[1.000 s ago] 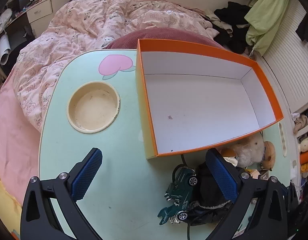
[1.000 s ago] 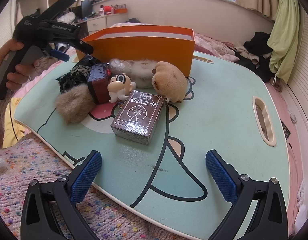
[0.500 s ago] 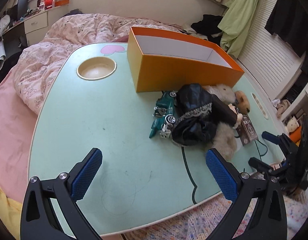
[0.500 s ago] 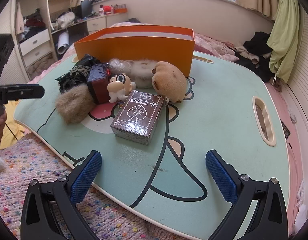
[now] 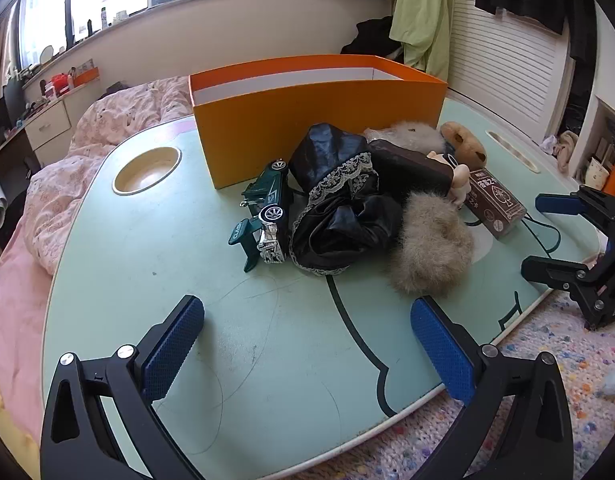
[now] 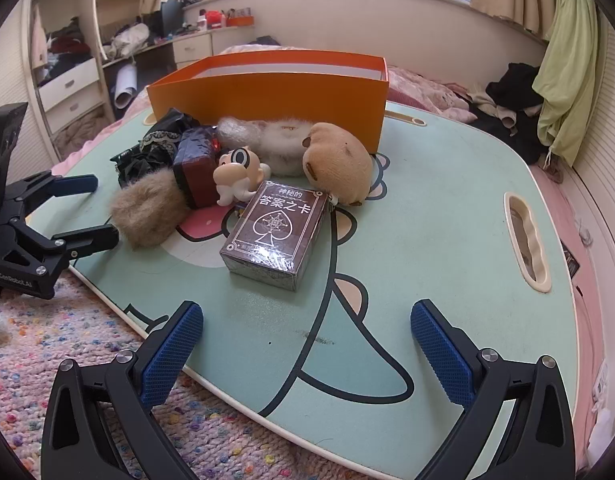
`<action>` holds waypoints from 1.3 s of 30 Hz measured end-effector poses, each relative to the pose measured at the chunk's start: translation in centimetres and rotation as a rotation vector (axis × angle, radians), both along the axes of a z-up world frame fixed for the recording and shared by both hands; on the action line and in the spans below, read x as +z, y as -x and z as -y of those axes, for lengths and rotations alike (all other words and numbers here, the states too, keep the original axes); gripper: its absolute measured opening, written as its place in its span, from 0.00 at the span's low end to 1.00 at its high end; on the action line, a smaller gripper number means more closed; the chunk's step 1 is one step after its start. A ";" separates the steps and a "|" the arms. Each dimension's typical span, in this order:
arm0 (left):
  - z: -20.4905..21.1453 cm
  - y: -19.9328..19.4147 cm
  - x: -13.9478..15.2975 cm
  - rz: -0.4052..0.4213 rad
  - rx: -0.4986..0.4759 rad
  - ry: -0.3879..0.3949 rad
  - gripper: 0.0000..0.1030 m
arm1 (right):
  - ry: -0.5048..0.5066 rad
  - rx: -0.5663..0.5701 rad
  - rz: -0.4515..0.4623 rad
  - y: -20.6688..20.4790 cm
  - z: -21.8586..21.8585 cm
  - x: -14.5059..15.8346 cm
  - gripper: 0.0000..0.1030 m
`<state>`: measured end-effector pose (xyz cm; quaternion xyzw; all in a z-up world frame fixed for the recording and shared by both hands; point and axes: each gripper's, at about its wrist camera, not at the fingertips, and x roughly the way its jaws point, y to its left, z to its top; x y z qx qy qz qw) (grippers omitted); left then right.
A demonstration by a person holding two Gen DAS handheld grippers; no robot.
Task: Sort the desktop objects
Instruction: 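Grasp the brown card deck with the right tool while the left tool grasps the beige pompom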
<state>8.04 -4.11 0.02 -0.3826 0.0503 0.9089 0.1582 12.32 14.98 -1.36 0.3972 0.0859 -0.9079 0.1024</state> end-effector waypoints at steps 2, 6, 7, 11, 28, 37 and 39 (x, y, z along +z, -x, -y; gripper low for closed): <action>0.1 0.0 -0.2 -0.002 0.000 -0.002 1.00 | 0.004 -0.024 -0.002 0.1 -0.2 0.1 1.00; 0.3 -0.2 -0.4 -0.004 -0.001 -0.004 1.00 | 0.060 -0.059 0.000 0.6 -0.9 0.6 0.92; 0.3 -0.2 -0.4 -0.004 -0.002 -0.004 1.00 | 0.090 -0.066 0.004 0.9 -1.0 0.8 0.91; 0.2 -0.3 -0.4 -0.003 -0.001 -0.004 1.00 | 0.171 -0.079 -0.002 2.0 -1.1 1.7 0.87; 0.0 -1.8 2.4 -0.010 -0.073 -0.152 1.00 | 0.191 -0.086 -0.049 -0.7 -1.2 2.3 0.39; -4.7 -0.6 3.4 0.016 -0.272 -0.119 0.71 | 0.178 -0.069 -0.019 -0.4 -0.6 2.0 0.39; -5.7 -0.5 3.0 0.018 -0.304 -0.087 0.65 | 0.184 -0.070 -0.012 -0.3 -0.6 1.9 0.39</action>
